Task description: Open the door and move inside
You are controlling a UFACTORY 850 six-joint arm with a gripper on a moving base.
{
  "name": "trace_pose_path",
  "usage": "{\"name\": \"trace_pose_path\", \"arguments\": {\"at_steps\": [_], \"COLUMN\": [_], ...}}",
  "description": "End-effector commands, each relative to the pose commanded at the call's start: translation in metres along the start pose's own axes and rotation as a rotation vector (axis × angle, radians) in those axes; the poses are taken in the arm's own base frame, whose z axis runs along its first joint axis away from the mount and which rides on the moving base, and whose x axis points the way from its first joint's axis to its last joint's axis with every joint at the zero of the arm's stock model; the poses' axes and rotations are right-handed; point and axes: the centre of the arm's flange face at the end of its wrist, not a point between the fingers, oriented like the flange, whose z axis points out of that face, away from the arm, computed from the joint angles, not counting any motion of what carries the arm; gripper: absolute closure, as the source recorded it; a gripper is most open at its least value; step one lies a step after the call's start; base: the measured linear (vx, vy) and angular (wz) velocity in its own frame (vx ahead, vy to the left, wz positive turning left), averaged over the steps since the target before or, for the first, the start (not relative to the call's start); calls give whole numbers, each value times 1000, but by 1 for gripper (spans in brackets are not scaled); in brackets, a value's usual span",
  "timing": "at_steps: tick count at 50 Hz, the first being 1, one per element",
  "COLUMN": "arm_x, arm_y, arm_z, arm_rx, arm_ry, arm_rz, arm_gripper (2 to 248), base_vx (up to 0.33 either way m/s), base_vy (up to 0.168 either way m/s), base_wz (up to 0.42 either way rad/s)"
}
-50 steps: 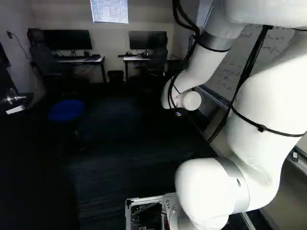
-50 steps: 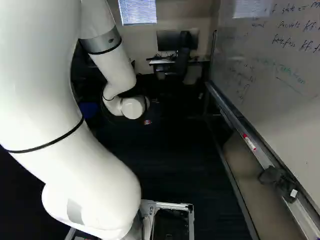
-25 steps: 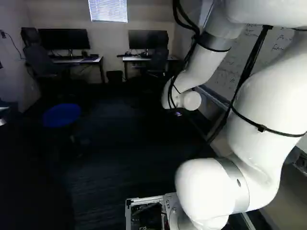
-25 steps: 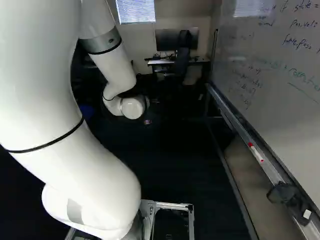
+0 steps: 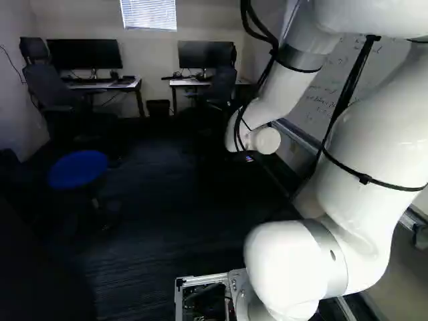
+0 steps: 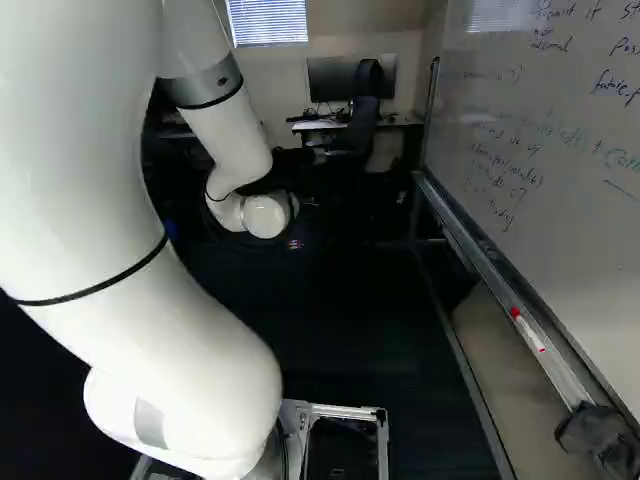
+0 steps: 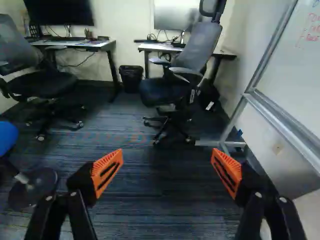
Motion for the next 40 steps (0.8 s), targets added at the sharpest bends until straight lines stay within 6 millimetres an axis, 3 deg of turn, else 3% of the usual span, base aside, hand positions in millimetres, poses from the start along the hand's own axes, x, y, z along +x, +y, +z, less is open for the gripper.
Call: {"name": "trace_pose_path", "arguments": {"at_steps": [40], "arm_x": [1], "arm_y": [0], "arm_z": [2], "arm_rx": [0], "arm_ry": [0], "arm_rz": [0], "arm_gripper": [3], "base_vx": [139], "base_vy": [5], "base_wz": [-7]}}
